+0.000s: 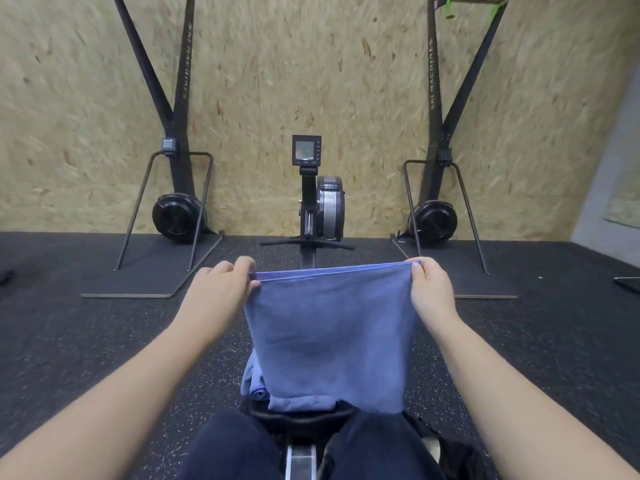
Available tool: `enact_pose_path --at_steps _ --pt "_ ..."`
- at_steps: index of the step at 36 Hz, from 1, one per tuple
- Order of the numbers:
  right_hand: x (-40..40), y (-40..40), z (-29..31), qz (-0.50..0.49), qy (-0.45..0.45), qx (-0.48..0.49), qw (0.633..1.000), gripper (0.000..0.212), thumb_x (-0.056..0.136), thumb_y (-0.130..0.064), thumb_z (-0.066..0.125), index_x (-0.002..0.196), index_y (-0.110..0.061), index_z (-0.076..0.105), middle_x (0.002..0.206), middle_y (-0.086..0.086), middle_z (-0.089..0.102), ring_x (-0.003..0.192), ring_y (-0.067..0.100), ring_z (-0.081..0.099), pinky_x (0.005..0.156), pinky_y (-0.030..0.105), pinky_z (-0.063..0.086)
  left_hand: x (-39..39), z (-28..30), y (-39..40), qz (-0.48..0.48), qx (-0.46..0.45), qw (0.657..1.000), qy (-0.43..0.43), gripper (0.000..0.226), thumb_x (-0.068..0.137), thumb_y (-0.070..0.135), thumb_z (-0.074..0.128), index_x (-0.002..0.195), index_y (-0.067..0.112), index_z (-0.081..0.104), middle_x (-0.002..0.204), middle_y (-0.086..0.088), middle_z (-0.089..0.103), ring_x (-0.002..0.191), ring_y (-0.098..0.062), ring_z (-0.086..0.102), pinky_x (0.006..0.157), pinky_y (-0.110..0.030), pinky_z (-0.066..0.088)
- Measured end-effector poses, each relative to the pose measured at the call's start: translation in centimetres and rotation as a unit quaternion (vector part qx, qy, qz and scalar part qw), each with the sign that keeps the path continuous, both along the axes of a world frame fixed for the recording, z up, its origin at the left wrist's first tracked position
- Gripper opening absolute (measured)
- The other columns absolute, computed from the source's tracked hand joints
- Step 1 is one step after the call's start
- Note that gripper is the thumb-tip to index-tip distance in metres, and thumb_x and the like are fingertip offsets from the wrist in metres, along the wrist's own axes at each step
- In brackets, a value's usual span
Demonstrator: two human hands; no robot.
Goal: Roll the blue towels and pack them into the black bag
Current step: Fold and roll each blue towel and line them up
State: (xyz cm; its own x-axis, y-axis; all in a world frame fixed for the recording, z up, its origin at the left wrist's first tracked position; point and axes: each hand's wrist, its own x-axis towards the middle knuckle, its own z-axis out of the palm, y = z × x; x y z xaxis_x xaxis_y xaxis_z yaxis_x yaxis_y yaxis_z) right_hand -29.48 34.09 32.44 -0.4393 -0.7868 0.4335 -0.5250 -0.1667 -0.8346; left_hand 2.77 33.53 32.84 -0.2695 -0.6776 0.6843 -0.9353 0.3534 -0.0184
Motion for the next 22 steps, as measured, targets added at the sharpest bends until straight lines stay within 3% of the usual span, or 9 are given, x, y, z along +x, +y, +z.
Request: enact_pose_path --at_steps 3,8,11,14,19,22 --pt "0.1 -0.1 0.1 -0.007 0.003 -0.006 1.000 0.023 0.100 -0.014 0.035 0.097 -0.018 0.058 0.097 0.000 0.061 0.091 0.019 0.054 0.075 0.029 0.036 0.2 0.4 -0.1 0.014 -0.005 1.000 -0.006 0.016 0.086 0.022 0.070 0.093 0.011 0.059 0.066 -0.007 0.058 0.069 -0.032 0.059 0.062 -0.032 0.032" --pt "0.5 0.0 0.4 -0.013 0.001 -0.028 1.000 0.021 0.101 -0.014 0.035 0.096 -0.019 0.056 0.096 -0.001 0.059 0.091 0.018 0.052 0.076 0.028 0.034 -0.3 0.5 0.0 0.003 -0.028 1.000 0.012 0.010 0.078 0.018 0.077 0.078 0.011 0.070 0.052 -0.005 0.052 0.057 -0.030 0.057 0.054 -0.035 0.046" --pt "0.9 0.1 0.6 -0.009 -0.002 -0.033 0.999 0.022 0.101 -0.013 0.035 0.099 -0.016 0.057 0.097 -0.002 0.059 0.091 0.017 0.051 0.076 0.027 0.033 -0.2 0.0 -0.5 0.005 0.009 0.996 0.084 0.006 0.084 0.022 0.073 0.084 0.017 0.073 0.064 -0.008 0.060 0.075 -0.032 0.060 0.066 -0.036 0.049" --pt "1.3 0.1 0.7 -0.007 -0.001 -0.032 0.999 0.024 0.101 -0.013 0.035 0.103 -0.014 0.058 0.097 -0.002 0.058 0.092 0.016 0.050 0.075 0.026 0.032 0.0 -0.8 -1.2 -0.016 0.053 0.991 0.123 0.011 0.089 0.029 0.065 0.091 0.022 0.074 0.076 -0.005 0.062 0.086 -0.025 0.051 0.075 -0.035 0.045" --pt "1.4 0.1 0.6 -0.006 -0.008 -0.026 1.000 0.024 0.101 -0.014 0.033 0.103 -0.015 0.057 0.098 -0.001 0.058 0.092 0.018 0.051 0.076 0.027 0.033 0.1 -1.3 -1.3 -0.064 0.074 0.986 0.134 0.009 0.085 0.016 0.072 0.078 0.020 0.075 0.064 0.001 0.064 0.078 -0.024 0.048 0.077 -0.040 0.045" --pt "1.4 0.2 0.4 -0.007 -0.008 -0.019 1.000 0.026 0.101 -0.014 0.032 0.104 -0.014 0.058 0.098 0.000 0.059 0.093 0.018 0.052 0.077 0.028 0.035 -0.4 -1.4 -0.8 -0.073 0.050 0.985 0.148 0.006 0.077 0.008 0.078 0.073 0.012 0.075 0.074 -0.004 0.051 0.080 -0.027 0.042 0.074 -0.035 0.038"
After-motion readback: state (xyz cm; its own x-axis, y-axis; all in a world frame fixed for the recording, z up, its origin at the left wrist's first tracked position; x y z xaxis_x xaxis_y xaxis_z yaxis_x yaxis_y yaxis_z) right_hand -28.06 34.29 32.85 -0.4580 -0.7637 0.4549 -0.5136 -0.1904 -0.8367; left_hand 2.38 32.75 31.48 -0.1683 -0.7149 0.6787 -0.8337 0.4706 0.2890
